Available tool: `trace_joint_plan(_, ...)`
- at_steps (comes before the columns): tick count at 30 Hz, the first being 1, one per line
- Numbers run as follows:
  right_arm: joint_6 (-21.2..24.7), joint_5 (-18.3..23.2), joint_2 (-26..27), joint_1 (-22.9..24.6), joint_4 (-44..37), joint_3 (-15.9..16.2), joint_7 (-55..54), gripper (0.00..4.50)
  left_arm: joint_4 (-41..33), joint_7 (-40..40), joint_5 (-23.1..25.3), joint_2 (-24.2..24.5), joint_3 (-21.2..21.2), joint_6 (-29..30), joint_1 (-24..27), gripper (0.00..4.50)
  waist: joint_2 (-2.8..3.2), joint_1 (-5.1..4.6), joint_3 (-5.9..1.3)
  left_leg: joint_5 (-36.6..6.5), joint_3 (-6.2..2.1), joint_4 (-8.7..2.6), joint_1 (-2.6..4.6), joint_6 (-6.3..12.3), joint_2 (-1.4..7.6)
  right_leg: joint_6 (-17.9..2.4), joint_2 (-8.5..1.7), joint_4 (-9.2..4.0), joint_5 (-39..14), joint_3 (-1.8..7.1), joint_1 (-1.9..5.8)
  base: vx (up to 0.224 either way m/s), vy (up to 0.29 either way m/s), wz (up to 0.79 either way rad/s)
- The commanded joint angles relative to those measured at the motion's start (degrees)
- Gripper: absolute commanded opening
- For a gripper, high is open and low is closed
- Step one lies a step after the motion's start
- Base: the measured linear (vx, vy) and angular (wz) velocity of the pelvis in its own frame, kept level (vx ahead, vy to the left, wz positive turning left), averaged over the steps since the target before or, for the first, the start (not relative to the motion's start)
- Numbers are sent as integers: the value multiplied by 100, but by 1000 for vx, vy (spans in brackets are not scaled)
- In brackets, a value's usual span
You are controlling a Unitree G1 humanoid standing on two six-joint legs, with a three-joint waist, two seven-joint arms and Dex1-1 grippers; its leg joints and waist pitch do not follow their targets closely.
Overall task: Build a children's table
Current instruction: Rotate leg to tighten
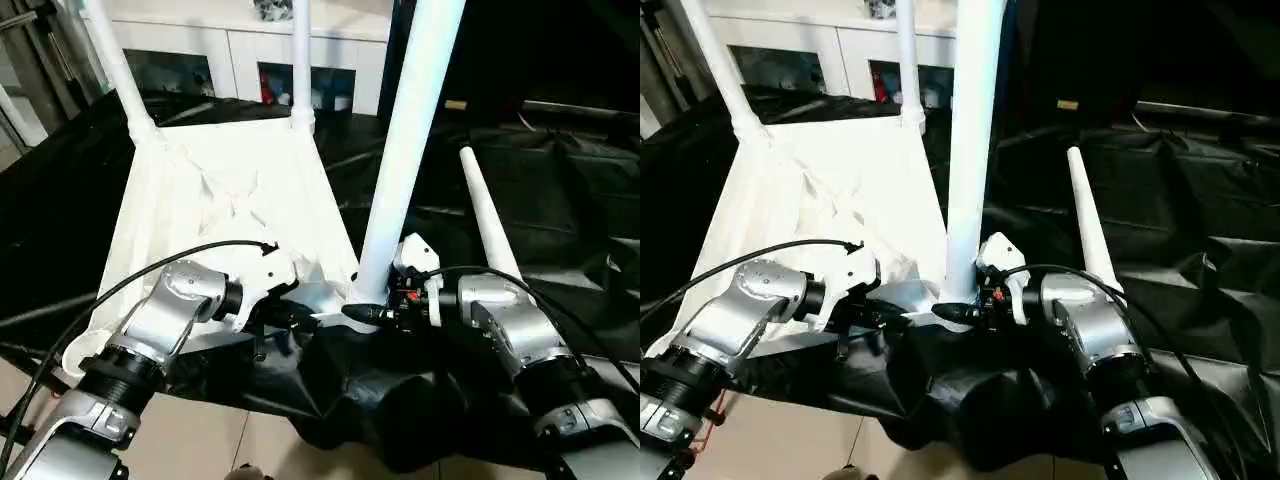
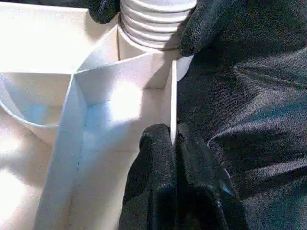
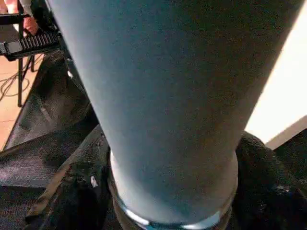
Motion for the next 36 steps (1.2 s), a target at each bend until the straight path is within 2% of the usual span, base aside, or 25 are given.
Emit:
trace_joint_plan(1, 93, 94, 220, 34, 17, 51, -248, 280, -91, 243, -23, -223, -43, -10, -90, 0, 13, -27, -354, -815, 3, -370, 64, 259, 130, -1466, -292, -360, 15, 238, 315, 0, 0, 0)
trace_joint_plan(4, 61, -56, 434, -48, 292, -76, -890, 279, 105, 663, 91, -396, 46, 82, -195, 0, 6, -68, -323, -952, -5, -398, 61, 135, 116, -1415, -301, -398, -275, 243, 307, 0, 0, 0)
trace_joint_plan(5, 50, -199, 673, -181, 670, -224, -1652, 279, 335, 1128, 194, -599, 144, 166, -332, 0, -10, -83, -325, -1056, -6, -406, 74, 66, 115, -1353, -308, -420, -499, 250, 313, 0, 0, 0)
trace_joint_plan(6, 58, -234, 831, -276, 921, -333, -2093, 279, 475, 1418, 251, -733, 199, 232, -424, 0, 3, -111, -298, -1222, -18, -433, 77, -29, 106, -1303, -319, -450, -851, 250, 309, 0, 0, 0)
trace_joint_plan(8, 86, -246, 1126, -436, 1343, -518, -2831, 278, 717, 1916, 319, -991, 295, 360, -589, 0, 2, -174, -301, -1338, -27, -442, 84, -152, 99, -1209, -329, -474, -1208, 258, 304, 0, 0, 0)
trace_joint_plan(10, 102, -242, 1200, -474, 1437, -560, -2997, 277, 771, 2021, 327, -1056, 314, 403, -629, 0, -8, -201, -315, -1269, -37, -440, 59, -125, 94, -1146, -326, -483, -1169, 254, 327, 0, 0, 0)
trace_joint_plan(12, 87, -242, 1538, -668, 1866, -698, -3770, 277, 968, 2487, 349, -1348, 394, 568, -778, 0, 10, -228, -332, -1091, -27, -419, 48, -47, 81, -1204, -300, -458, -780, 251, 323, 0, 0, 0)
trace_joint_plan(14, 45, -276, 1662, -744, 2011, -698, -3988, 277, 1012, 2589, 364, -1440, 386, 583, -806, 0, 10, -235, -332, -1041, -21, -409, 48, -25, 78, -1257, -301, -451, -663, 252, 317, 0, 0, 0)
trace_joint_plan(16, -62, -306, 1791, -819, 2138, -681, -3951, 277, 1039, 2594, 412, -1515, 341, 526, -805, 0, 12, -236, -332, -1090, -17, -407, 52, 10, 80, -1266, -305, -463, -669, 251, 322, 0, 0, 0)
trace_joint_plan(17, -74, -305, 1803, -824, 2143, -681, -3924, 333, 1033, 2574, 418, -1517, 331, 515, -797, 0, 6, -237, -334, -1077, -21, -409, 49, 44, 85, -1277, -302, -457, -619, 249, 326, 0, 0, 0)
trace_joint_plan(18, -80, -304, 1809, -827, 2143, -683, -3905, 347, 1028, 2560, 421, -1516, 325, 509, -792, 0, 14, -245, -324, -1111, -19, -416, 50, 64, 88, -1284, -293, -460, -618, 246, 321, 0, 0, 0)
trace_joint_plan(20, -181, -360, 1775, -866, 2097, -664, -3751, 347, 876, 2267, 386, -1420, 257, 388, -696, 0, 11, -261, -320, -1216, -20, -423, 51, 75, 90, -1288, -298, -471, -703, 247, 321, 0, 0, 0)
trace_joint_plan(22, -307, -419, 1684, -932, 2098, -657, -3625, 369, 715, 2010, 331, -1289, 221, 311, -601, 0, 5, -273, -330, -1187, -27, -422, 41, 98, 97, -1304, -312, -456, -654, 248, 332, 0, 0, 0)
trace_joint_plan(25, -444, -437, 1519, -889, 1943, -491, -3137, 369, 542, 1759, 256, -1144, 181, 272, -498, 0, 8, -290, -351, -977, -20, -397, 35, 177, 99, -1402, -303, -413, -244, 248, 345, 0, 0, 0)
trace_joint_plan(26, -513, -454, 1437, -847, 1850, -399, -2917, 369, 491, 1662, 238, -1080, 157, 231, -462, 0, 20, -281, -361, -849, -13, -381, 45, 261, 98, -1482, -291, -392, 48, 239, 347, 0, 0, 0)
trace_joint_plan(29, -811, -562, 1148, -722, 1639, -153, -2301, 369, 334, 1269, 161, -866, 71, 115, -339, 0, 16, -272, -361, -764, -7, -369, 35, 364, 97, -1539, -283, -374, 240, 230, 352, 0, 0, 0)
trace_joint_plan(34, -850, -418, 726, -496, 1181, -22, -1191, 369, 13, 567, 7, -509, -17, -39, -123, 0, 32, -230, -348, -878, 4, -377, 56, 429, 130, -1591, -278, -376, 159, 229, 339, 0, 0, 0)
trace_joint_plan(36, -764, -290, 534, -399, 934, 55, -703, 369, -13, 467, -17, -419, 23, -30, -105, 0, 34, -156, -343, -921, 9, -378, 72, 410, 145, -1573, -279, -375, 59, 234, 331, 0, 0, 0)
